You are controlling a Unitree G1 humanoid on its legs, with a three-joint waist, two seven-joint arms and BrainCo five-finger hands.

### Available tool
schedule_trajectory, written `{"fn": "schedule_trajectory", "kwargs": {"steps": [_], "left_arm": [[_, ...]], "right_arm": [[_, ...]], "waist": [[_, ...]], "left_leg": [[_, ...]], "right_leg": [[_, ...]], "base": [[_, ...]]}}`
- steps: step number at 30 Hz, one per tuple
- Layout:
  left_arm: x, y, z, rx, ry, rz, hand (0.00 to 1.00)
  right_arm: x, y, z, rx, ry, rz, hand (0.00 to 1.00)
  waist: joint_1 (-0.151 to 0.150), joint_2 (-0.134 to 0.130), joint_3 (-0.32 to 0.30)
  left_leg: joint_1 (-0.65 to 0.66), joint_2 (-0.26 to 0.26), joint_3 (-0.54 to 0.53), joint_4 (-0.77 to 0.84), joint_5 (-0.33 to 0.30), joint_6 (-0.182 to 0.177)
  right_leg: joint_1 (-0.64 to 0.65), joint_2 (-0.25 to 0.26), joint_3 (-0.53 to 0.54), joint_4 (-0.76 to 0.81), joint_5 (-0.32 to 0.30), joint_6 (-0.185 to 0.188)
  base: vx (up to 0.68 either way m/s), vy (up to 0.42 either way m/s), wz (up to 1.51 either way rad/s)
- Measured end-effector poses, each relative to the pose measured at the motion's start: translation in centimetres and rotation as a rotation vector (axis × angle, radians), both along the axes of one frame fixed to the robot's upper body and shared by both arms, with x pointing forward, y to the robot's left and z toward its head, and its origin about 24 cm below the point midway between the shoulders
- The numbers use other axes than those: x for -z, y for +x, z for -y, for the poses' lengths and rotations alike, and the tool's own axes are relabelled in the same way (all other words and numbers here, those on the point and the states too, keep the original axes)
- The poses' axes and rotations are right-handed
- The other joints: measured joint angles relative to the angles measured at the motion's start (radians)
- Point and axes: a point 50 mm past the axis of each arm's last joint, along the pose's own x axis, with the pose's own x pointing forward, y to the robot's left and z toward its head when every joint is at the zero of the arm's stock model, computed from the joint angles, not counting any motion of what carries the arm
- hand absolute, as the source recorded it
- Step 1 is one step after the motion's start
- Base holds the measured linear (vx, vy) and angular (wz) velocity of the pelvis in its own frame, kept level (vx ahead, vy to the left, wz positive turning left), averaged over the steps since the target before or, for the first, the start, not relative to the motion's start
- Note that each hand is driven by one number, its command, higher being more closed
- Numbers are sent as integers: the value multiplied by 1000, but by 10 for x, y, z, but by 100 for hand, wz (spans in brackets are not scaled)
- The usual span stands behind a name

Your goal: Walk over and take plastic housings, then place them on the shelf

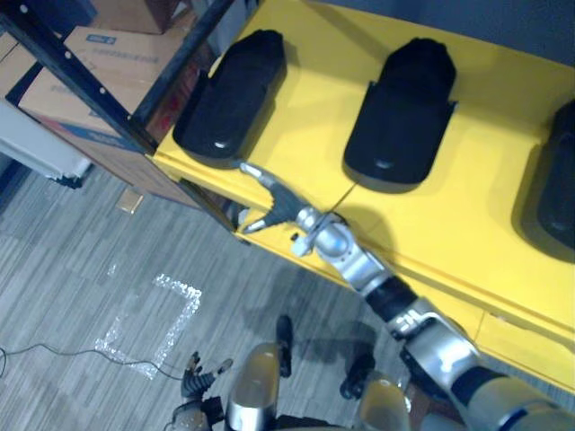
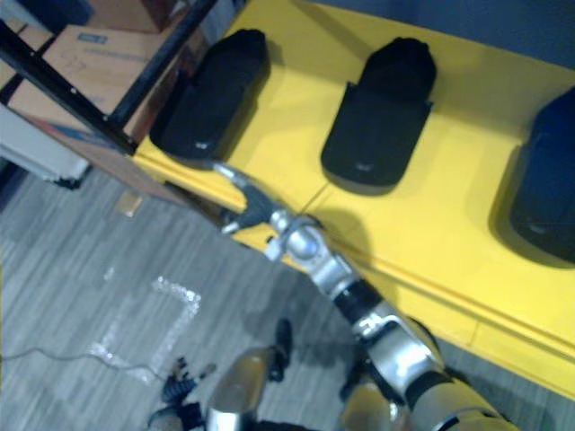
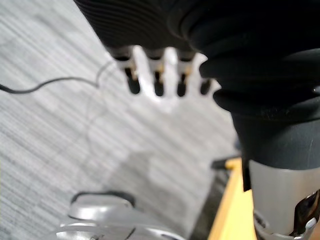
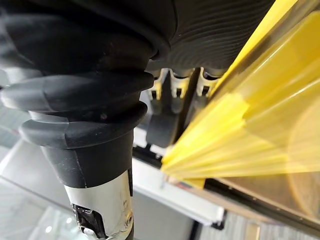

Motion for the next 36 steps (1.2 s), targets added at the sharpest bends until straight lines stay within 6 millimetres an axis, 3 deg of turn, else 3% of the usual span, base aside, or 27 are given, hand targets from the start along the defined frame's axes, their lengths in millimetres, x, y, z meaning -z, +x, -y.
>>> {"fn": "schedule_trajectory", "kwargs": {"steps": [6, 8, 12, 14, 15, 17, 19, 21, 22, 24, 27, 31, 36], "left_arm": [[0, 0, 0, 2, 1, 0, 0], [0, 0, 0, 2, 1, -1, 0], [0, -2, -4, 0, 14, -1, 0], [0, -3, -5, 7, 26, 2, 0], [-1, -7, -9, -2, 58, 9, 0], [-4, -4, -13, 1, 86, 29, 0], [-17, 5, -17, -44, 128, 101, 0], [-49, 28, -19, -123, 180, 278, 0], [-60, 35, -20, -144, 188, 336, 0], [-101, 53, -30, -230, 221, 530, 0], [-138, 58, -45, -338, 262, 687, 0], [-152, 58, -47, -374, 273, 739, 0], [-161, 59, -35, -414, 236, 786, 0]], "right_arm": [[-5, 4, 8, 87, 33, 62, 0], [-20, 2, 14, 100, 72, 127, 0], [-63, -31, 13, -8, 198, 322, 0], [-68, -46, 17, -41, 230, 368, 0], [-69, -55, 18, -67, 254, 385, 0], [-69, -63, 25, -81, 283, 385, 0], [-64, -71, 32, -120, 316, 343, 0], [-59, -83, 36, -195, 357, 275, 0], [-58, -86, 36, -216, 362, 261, 0], [-51, -94, 38, -286, 350, 205, 0], [-37, -98, 39, -368, 320, 112, 0], [-28, -105, 31, -502, 250, 31, 0], [-7, -107, 15, -565, 180, -77, 0]], "waist": [[-2, -1, -1], [-4, -3, 0], [-7, -26, -5], [-16, -31, -7], [-30, -53, -23], [-38, -69, -30], [-47, -92, -44], [-56, -118, -69], [-57, -121, -72], [-62, -122, -90], [-63, -104, -132], [-62, -82, -152], [-58, -90, -167]], "left_leg": [[13, -1, -1, -34, 22, -6], [29, 1, 1, -40, 23, -7], [59, 11, 31, -69, 27, -10], [83, 11, 39, -87, 27, -10], [88, 11, 47, -91, 26, -9], [98, 10, 50, -94, 25, -8], [106, 7, 53, -98, 22, -4], [113, 5, 64, -103, 15, 1], [112, 5, 67, -103, 12, 2], [127, 3, 77, -103, -5, 1], [128, -1, 78, -101, -13, 6], [132, -1, 73, -95, -11, 9], [147, 0, 72, -92, -11, 9]], "right_leg": [[0, 2, -2, -2, 2, -3], [13, 6, -1, -8, 3, -4], [23, 23, 24, -38, 20, -8], [52, 29, 27, -68, 32, -4], [53, 33, 31, -84, 40, -1], [65, 35, 31, -101, 48, 1], [79, 38, 31, -119, 57, 5], [89, 40, 36, -142, 68, 10], [92, 41, 39, -147, 71, 10], [113, 43, 48, -168, 80, 17], [122, 45, 50, -186, 87, 20], [138, 49, 44, -204, 91, 22], [156, 53, 39, -213, 96, 17]], "base": [[0, 0, 0], [-12, -27, -5], [8, -13, -21], [23, 17, -17], [36, 27, -12], [50, 26, -6], [30, 22, -3], [13, 30, -10], [-19, 34, -13], [-16, 32, -14], [30, 26, -2], [42, -1, 5], [18, -3, 3]]}}
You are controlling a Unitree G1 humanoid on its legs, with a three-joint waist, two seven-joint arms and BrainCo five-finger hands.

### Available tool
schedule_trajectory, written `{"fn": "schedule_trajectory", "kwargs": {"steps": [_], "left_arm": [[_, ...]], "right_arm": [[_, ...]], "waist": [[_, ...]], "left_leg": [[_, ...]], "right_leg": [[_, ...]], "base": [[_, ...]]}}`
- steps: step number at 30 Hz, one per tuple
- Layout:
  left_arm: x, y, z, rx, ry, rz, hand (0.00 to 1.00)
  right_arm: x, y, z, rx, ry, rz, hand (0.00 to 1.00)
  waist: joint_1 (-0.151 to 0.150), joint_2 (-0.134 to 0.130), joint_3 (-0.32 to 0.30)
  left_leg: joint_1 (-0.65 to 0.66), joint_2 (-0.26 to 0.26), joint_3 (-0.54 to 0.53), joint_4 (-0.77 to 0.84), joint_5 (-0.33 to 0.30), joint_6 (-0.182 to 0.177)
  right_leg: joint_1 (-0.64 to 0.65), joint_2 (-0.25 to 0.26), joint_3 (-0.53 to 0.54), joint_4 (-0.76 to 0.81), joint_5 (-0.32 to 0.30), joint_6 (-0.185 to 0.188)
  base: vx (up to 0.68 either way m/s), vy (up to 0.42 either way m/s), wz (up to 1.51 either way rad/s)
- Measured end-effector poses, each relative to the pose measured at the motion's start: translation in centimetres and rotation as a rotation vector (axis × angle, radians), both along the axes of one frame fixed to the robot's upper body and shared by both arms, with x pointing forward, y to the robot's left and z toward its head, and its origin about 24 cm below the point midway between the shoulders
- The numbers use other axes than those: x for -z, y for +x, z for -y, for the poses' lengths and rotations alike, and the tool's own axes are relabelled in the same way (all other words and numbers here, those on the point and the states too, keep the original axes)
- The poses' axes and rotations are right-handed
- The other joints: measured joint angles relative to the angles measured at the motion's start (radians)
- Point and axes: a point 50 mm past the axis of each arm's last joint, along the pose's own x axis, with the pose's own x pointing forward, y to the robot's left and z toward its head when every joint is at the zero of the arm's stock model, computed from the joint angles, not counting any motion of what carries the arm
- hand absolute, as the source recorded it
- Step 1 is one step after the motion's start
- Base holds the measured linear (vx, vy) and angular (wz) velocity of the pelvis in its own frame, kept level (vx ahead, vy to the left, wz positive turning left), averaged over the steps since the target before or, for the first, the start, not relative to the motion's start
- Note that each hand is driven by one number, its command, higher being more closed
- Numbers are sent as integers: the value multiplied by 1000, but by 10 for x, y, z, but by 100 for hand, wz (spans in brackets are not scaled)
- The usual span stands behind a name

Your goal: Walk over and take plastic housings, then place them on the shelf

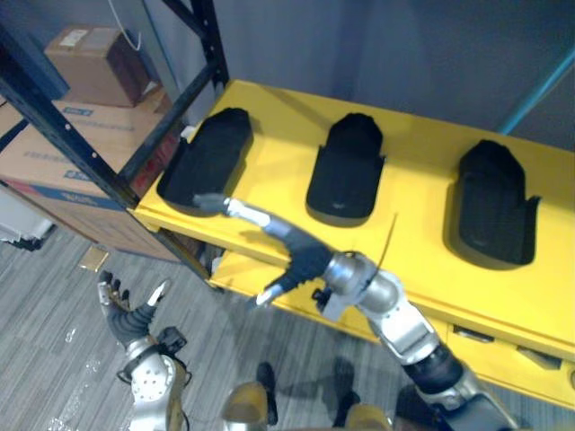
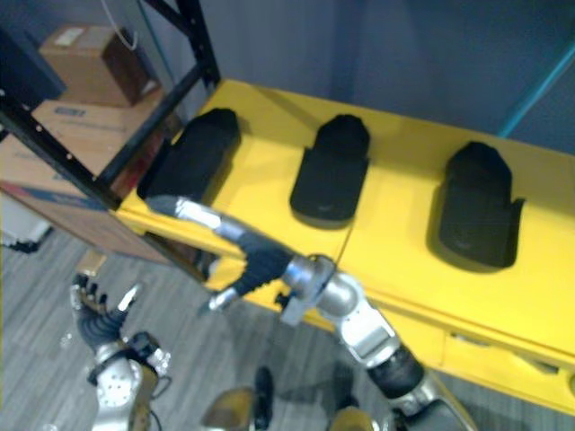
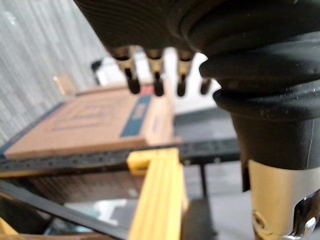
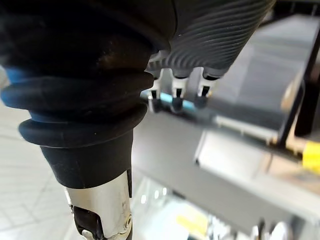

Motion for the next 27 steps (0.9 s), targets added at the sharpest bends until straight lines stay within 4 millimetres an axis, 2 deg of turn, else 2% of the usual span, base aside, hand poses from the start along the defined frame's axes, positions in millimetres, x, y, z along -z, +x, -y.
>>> {"fn": "schedule_trajectory", "kwargs": {"steps": [4, 10, 13, 15, 16, 18, 19, 20, 21, 24, 26, 27], "left_arm": [[-30, 1, 2, -2, 26, 135, 0], [-43, 3, 6, -1, 11, 183, 0], [-53, 15, 7, -23, 0, 237, 0], [-52, 27, 6, -77, -27, 239, 0], [-50, 30, 5, -93, -36, 232, 0], [-44, 37, -3, -190, -63, 209, 0], [-42, 38, -6, -217, -69, 205, 0], [-41, 41, -11, -267, -85, 205, 0], [-40, 41, -14, -294, -93, 206, 0], [-40, 46, -31, -410, -104, 215, 0], [-41, 47, -41, -441, -84, 208, 0], [-44, 48, -51, -482, -69, 213, 0]], "right_arm": [[20, 6, -1, 55, -10, -104, 0], [42, 3, 10, 226, 69, -211, 0], [50, 8, 37, 462, 170, -220, 0], [50, 13, 78, 723, 273, -185, 0], [48, 12, 90, 791, 306, -168, 0], [35, 5, 140, 1056, 425, -26, 0], [31, 2, 152, 1127, 450, 25, 0], [24, -6, 178, 1271, 506, 128, 0], [21, -10, 190, 1349, 527, 177, 0], [8, -45, 262, 1779, 634, 462, 0], [7, -60, 286, 1913, 671, 538, 0], [8, -73, 305, 2021, 698, 582, 0]], "waist": [[1, -10, -8], [-5, -2, -39], [-33, 0, -39], [-64, 4, -36], [-68, 6, -35], [-110, 17, -15], [-117, 21, -7], [-129, 24, 6], [-140, 25, 9], [-193, 26, 25], [-205, 24, 26], [-217, 20, 30]], "left_leg": [[2, -4, -2, -10, -1, 2], [2, -4, 4, -7, -7, 3], [-27, 14, 22, 28, -11, 8], [-44, 24, 54, 49, -14, 7], [-44, 25, 66, 49, -15, 8], [-54, 39, 110, 73, -37, 7], [-54, 44, 122, 80, -42, 7], [-55, 49, 147, 82, -48, 5], [-57, 50, 152, 82, -48, 5], [-78, 68, 186, 107, -56, 8], [-87, 82, 199, 125, -63, 4], [-87, 88, 204, 132, -68, -1]], "right_leg": [[9, 0, 1, -7, 7, 1], [8, 5, 11, -12, 9, 1], [-29, 15, 39, -5, 19, -9], [-65, 18, 77, 6, 24, -8], [-78, 17, 92, 13, 24, -8], [-117, 20, 145, 35, 24, -9], [-126, 22, 159, 40, 23, -9], [-144, 25, 188, 47, 20, -15], [-152, 27, 200, 48, 21, -15], [-194, 34, 233, 55, 29, -11], [-209, 43, 247, 59, 36, -14], [-216, 50, 259, 61, 35, -15]], "base": [[-66, 9, 1], [-29, 3, -3], [-43, 3, -20], [-62, 24, -41], [-86, 21, -48], [-94, 28, -59], [-97, 25, -65], [-98, 19, -51], [-94, 16, -54], [-10, 6, -30], [34, -4, -26], [58, -15, -20]]}}
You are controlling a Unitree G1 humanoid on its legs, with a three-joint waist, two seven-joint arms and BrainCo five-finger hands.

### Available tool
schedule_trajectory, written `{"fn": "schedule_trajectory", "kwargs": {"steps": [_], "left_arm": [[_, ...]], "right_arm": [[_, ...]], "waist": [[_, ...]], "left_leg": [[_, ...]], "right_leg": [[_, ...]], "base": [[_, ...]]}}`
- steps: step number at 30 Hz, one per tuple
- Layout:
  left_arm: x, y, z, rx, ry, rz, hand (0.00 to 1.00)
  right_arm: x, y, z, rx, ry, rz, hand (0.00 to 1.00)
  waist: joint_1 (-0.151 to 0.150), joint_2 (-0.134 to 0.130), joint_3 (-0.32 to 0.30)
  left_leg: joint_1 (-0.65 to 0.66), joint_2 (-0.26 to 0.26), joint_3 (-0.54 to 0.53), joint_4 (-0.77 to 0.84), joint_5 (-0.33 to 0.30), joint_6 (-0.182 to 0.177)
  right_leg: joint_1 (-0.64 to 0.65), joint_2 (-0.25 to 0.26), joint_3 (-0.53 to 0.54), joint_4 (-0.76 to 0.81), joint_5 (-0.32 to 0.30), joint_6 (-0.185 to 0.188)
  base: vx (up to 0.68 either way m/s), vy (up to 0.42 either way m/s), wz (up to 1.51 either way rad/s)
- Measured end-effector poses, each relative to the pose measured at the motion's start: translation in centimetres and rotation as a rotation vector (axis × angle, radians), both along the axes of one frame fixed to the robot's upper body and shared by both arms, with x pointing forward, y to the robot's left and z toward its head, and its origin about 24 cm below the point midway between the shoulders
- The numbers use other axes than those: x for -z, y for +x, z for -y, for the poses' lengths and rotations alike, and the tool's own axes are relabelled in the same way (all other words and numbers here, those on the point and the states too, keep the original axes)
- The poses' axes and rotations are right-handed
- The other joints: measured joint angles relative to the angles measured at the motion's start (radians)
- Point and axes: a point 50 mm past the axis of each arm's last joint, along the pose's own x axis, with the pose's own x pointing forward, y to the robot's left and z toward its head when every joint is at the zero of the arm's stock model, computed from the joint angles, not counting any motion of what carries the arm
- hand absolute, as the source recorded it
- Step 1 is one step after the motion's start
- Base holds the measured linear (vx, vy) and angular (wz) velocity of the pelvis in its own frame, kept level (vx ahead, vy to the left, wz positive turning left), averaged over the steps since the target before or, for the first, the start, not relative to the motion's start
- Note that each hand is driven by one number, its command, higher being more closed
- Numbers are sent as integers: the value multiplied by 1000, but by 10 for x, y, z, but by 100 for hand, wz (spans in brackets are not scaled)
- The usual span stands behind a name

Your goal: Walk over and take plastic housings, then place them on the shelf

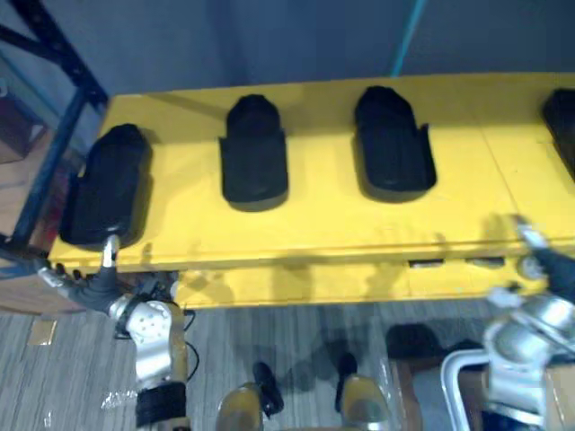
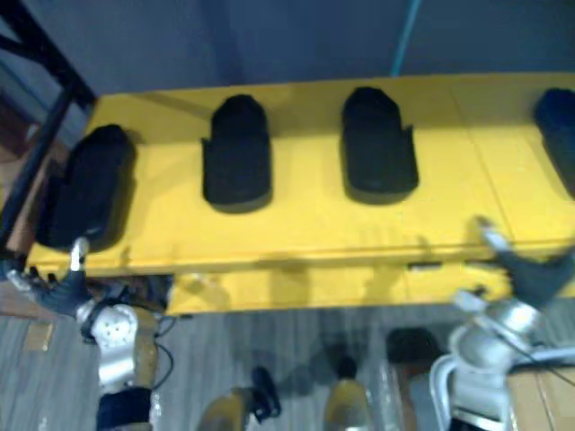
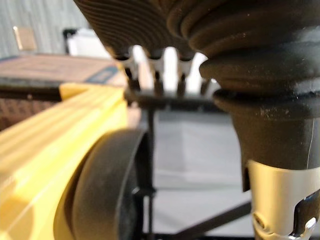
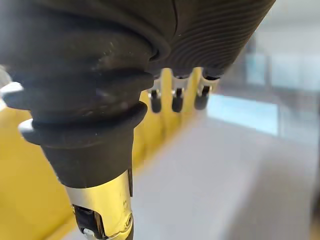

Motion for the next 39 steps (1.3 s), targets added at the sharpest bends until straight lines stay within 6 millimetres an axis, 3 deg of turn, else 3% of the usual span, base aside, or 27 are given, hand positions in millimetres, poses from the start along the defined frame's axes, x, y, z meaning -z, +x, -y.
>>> {"fn": "schedule_trajectory", "kwargs": {"steps": [4, 6, 11, 18, 20, 28, 39], "left_arm": [[-10, 3, -16, -61, 19, 35, 0], [-14, 1, -29, -111, 30, 30, 0], [-6, -2, -40, -164, -37, 16, 0], [0, 1, -44, -163, -98, 7, 0], [-7, 5, -48, -165, -80, 21, 0], [-42, 21, -71, -174, -38, 95, 0], [-68, 33, -82, -146, -57, 173, 0]], "right_arm": [[17, -26, 38, 204, 90, -10, 0], [38, -39, 57, 300, 194, -39, 0], [86, -63, 74, 400, 381, -174, 0], [138, -83, 66, 482, 628, -252, 0], [145, -86, 64, 494, 665, -258, 0], [163, -95, 60, 528, 742, -295, 0], [178, -104, 55, 534, 815, -338, 0]], "waist": [[-17, -1, 24], [-28, -2, 54], [-32, -1, 64], [-33, -3, 68], [-32, -4, 88], [-23, -13, 117], [-10, -27, 128]], "left_leg": [[1, 8, 15, 1, -8, -3], [0, 17, 25, 18, -21, -4], [0, 19, 48, 33, -44, -6], [-15, 38, 44, 100, -94, -10], [-17, 47, 44, 125, -111, -11], [-52, 63, 45, 174, -135, -9], [-85, 96, 58, 227, -168, -14]], "right_leg": [[-3, 12, 8, 1, -3, -4], [-7, 17, 21, 6, -6, -6], [-32, 17, 55, 39, -25, -5], [-36, 17, 55, 80, -63, -1], [-36, 18, 56, 95, -73, 0], [-69, 19, 61, 123, -84, -1], [-105, 36, 82, 160, -103, -2]], "base": [[19, -22, -11], [-24, -14, -16], [10, 17, -16], [31, 22, 0], [0, 0, 0], [14, 26, 0], [-17, 0, -5]]}}
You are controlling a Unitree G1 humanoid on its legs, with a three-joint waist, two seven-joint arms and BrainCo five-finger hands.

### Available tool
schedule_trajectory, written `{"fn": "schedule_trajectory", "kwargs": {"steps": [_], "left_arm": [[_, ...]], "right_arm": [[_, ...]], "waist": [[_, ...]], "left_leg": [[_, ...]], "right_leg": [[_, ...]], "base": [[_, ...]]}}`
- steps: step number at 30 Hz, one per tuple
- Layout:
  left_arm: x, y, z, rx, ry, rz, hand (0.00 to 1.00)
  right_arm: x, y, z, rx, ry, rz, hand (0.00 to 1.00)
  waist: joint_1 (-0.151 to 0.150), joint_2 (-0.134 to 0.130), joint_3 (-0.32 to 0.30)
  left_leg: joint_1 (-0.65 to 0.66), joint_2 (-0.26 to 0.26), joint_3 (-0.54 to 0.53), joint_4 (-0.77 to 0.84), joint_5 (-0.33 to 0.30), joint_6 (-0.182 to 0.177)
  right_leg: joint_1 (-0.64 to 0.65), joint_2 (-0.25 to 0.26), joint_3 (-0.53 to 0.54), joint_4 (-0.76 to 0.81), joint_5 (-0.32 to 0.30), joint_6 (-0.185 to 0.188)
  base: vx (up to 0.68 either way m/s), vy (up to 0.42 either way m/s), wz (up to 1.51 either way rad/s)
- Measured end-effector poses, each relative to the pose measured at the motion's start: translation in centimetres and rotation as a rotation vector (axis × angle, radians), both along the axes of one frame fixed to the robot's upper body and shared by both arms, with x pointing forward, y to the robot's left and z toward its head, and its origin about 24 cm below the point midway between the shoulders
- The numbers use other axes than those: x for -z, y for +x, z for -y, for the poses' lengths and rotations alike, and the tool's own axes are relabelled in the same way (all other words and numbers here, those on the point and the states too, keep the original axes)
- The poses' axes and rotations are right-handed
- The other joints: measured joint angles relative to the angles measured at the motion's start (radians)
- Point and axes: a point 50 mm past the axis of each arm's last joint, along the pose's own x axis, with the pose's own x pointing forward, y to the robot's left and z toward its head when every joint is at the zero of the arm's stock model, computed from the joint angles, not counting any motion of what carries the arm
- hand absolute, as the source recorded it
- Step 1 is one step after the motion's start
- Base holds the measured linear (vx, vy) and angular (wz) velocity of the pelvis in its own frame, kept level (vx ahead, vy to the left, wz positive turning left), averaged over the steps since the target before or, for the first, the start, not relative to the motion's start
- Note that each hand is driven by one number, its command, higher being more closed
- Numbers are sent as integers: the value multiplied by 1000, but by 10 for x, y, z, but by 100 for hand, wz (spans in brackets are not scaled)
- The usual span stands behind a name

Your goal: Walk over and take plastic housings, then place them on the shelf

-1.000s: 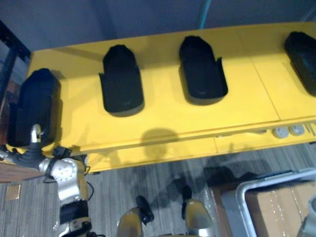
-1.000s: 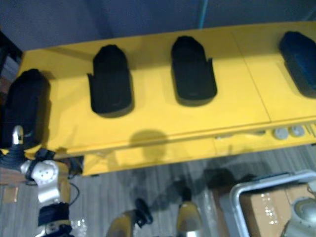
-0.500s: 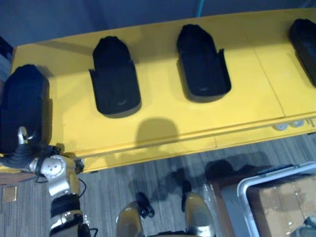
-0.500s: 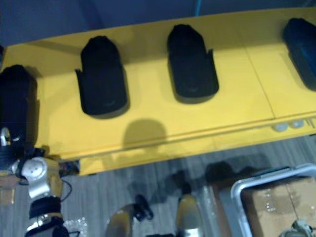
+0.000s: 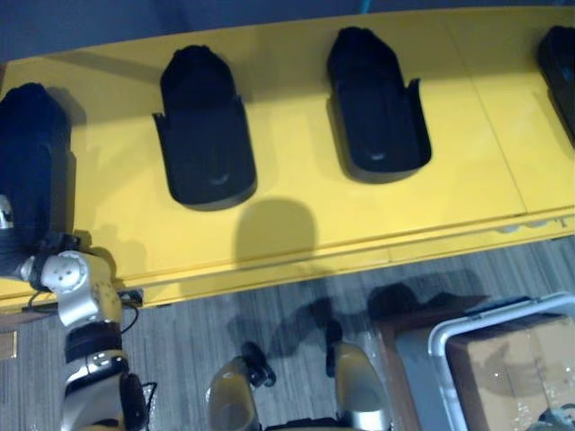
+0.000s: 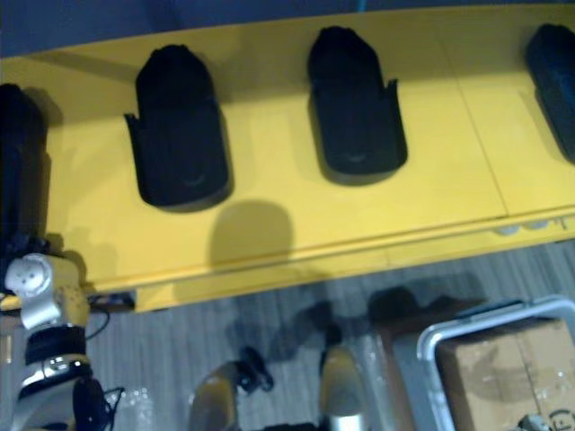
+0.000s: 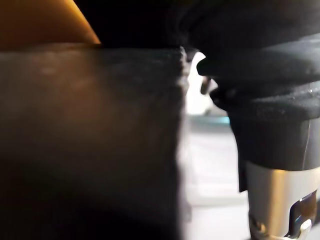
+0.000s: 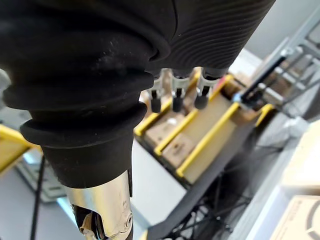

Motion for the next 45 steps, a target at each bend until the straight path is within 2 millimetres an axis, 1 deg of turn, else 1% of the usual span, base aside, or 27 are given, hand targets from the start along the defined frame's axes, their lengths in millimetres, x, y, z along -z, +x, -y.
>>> {"fn": "schedule_trajectory", "kwargs": {"steps": [7, 11, 14, 16, 17, 18, 19, 21, 22, 24, 25, 26, 27, 28, 29, 31, 32, 33, 34, 36, 38, 39, 40, 42, 43, 44, 45], "left_arm": [[-3, 2, 0, 28, 1, 17, 0], [-2, 6, 4, 83, 35, -2, 0], [5, 6, 17, 155, 59, 3, 0], [19, -1, 32, 209, 59, 2, 0], [21, -3, 37, 224, 58, 6, 0], [29, -10, 47, 248, 83, -17, 0], [34, -14, 52, 263, 92, -29, 0], [50, -33, 74, 308, 115, -73, 0], [53, -39, 79, 322, 109, -76, 0], [67, -64, 95, 359, 129, -141, 0], [70, -69, 98, 364, 131, -160, 0], [76, -79, 103, 388, 117, -181, 0], [81, -88, 108, 407, 112, -212, 0], [84, -91, 110, 408, 118, -238, 0], [88, -97, 112, 416, 113, -261, 0], [94, -106, 110, 404, 104, -297, 0], [98, -113, 107, 383, 93, -325, 0], [102, -120, 105, 360, 75, -343, 0], [104, -123, 105, 351, 61, -349, 0], [111, -128, 103, 332, 31, -376, 0], [131, -138, 94, 296, -22, -482, 0], [146, -145, 88, 275, -57, -550, 0], [168, -157, 82, 241, -129, -641, 0], [199, -180, 76, 196, -246, -792, 0], [219, -200, 74, 156, -331, -879, 0], [225, -207, 74, 144, -361, -906, 0], [237, -221, 73, 127, -431, -944, 0]], "right_arm": [[6, -6, -1, -11, 25, -28, 0], [12, -6, -8, -20, 52, -28, 0], [17, -6, -15, -32, 77, -33, 0], [22, -5, -22, -70, 86, -70, 0], [23, -6, -23, -72, 92, -74, 0], [26, -6, -27, -81, 105, -79, 0], [28, -6, -29, -88, 113, -81, 0], [32, -6, -36, -107, 127, -97, 0], [32, -8, -37, -113, 126, -103, 0], [34, -10, -41, -129, 135, -117, 0], [34, -10, -43, -128, 136, -113, 0], [33, -9, -46, -136, 134, -103, 0], [32, -4, -48, -162, 133, -101, 0], [31, -2, -49, -174, 131, -98, 0], [30, 4, -51, -197, 131, -94, 0], [32, 12, -55, -231, 143, -91, 0], [33, 18, -58, -249, 152, -89, 0], [33, 22, -59, -261, 160, -88, 0], [34, 23, -60, -264, 164, -91, 0], [35, 23, -60, -258, 178, -93, 0], [35, 25, -59, -254, 189, -83, 0], [39, 27, -60, -258, 215, -78, 0], [45, 28, -62, -269, 254, -86, 0], [54, 29, -68, -278, 316, -93, 0], [62, 24, -72, -265, 360, -103, 0], [65, 22, -72, -259, 379, -105, 0], [69, 17, -74, -248, 408, -105, 0]], "waist": [[7, 0, 0], [8, 0, 0], [10, 0, -1], [8, 3, -14], [8, 7, -18], [9, 13, -33], [9, 15, -40], [12, 26, -81], [12, 31, -97], [27, 43, -155], [33, 45, -166], [40, 52, -191], [49, 56, -206], [52, 59, -213], [64, 60, -223], [78, 56, -237], [94, 50, -249], [99, 53, -254], [101, 49, -252], [116, 46, -253], [117, 48, -257], [116, 39, -259], [116, 21, -268], [117, 2, -280], [117, -9, -286], [117, -9, -288], [117, -13, -297]], "left_leg": [[1, 1, -5, 1, 0, 0], [16, -3, -5, -2, 1, -1], [37, -11, -9, -11, 2, -1], [53, -34, -15, -43, 13, 0], [55, -39, -19, -52, 16, 0], [56, -47, -27, -66, 23, 0], [63, -52, -33, -74, 27, 0], [88, -66, -56, -110, 39, -4], [89, -71, -67, -120, 42, -5], [125, -90, -88, -170, 57, -9], [136, -95, -93, -183, 60, -11], [155, -103, -101, -205, 67, -12], [174, -112, -119, -224, 74, -15], [183, -116, -125, -232, 76, -15], [197, -122, -139, -249, 83, -17], [218, -130, -154, -275, 99, -17], [225, -133, -153, -300, 111, -19], [230, -137, -162, -318, 123, -17], [235, -140, -174, -325, 127, -16], [244, -146, -178, -347, 140, -13], [252, -153, -183, -368, 156, -4], [267, -163, -179, -396, 171, -2], [281, -175, -173, -428, 187, 0], [299, -184, -172, -467, 210, 0], [319, -186, -170, -496, 228, -2], [330, -188, -169, -511, 237, -4], [345, -192, -167, -544, 256, -5]], "right_leg": [[3, 1, -1, 2, -1, -2], [10, -2, -2, 4, -1, -2], [33, -7, -6, 0, -1, -2], [55, -21, -22, -12, -4, 0], [61, -23, -25, -22, -4, 0], [69, -26, -31, -37, -3, 2], [76, -28, -37, -44, -3, 2], [121, -36, -74, -74, -2, 2], [132, -37, -83, -85, -2, 3], [188, -41, -114, -133, 3, 9], [204, -42, -122, -144, 3, 10], [234, -46, -141, -165, 4, 12], [263, -52, -160, -180, 5, 13], [278, -53, -169, -186, 5, 13], [297, -54, -183, -194, 6, 13], [323, -53, -196, -211, 13, 11], [324, -51, -197, -219, 23, 8], [337, -49, -206, -239, 38, 10], [345, -49, -218, -249, 46, 11], [358, -48, -223, -269, 67, 10], [365, -47, -232, -292, 94, 12], [371, -51, -241, -300, 97, 12], [374, -56, -245, -311, 97, 12], [378, -58, -247, -318, 98, 14], [382, -55, -247, -321, 99, 15], [384, -54, -248, -323, 99, 15], [388, -52, -248, -331, 98, 15]], "base": [[0, 0, 0], [0, 0, 0], [-11, 22, 4], [-10, 16, 13], [21, 2, 23], [34, 0, 21], [65, 2, 28], [91, -13, 34], [101, -17, 39], [120, -10, 35], [126, -9, 33], [120, 0, 34], [119, 5, 39], [100, 1, 34], [62, -12, 42], [46, -5, 29], [16, 11, 11], [2, 10, 15], [1, 28, 25], [-22, 49, 14], [-40, 69, 5], [-26, 57, -5], [-38, 38, -7], [-66, 16, -4], [-65, -8, -4], [-71, -22, -6], [-62, -27, -5]]}}
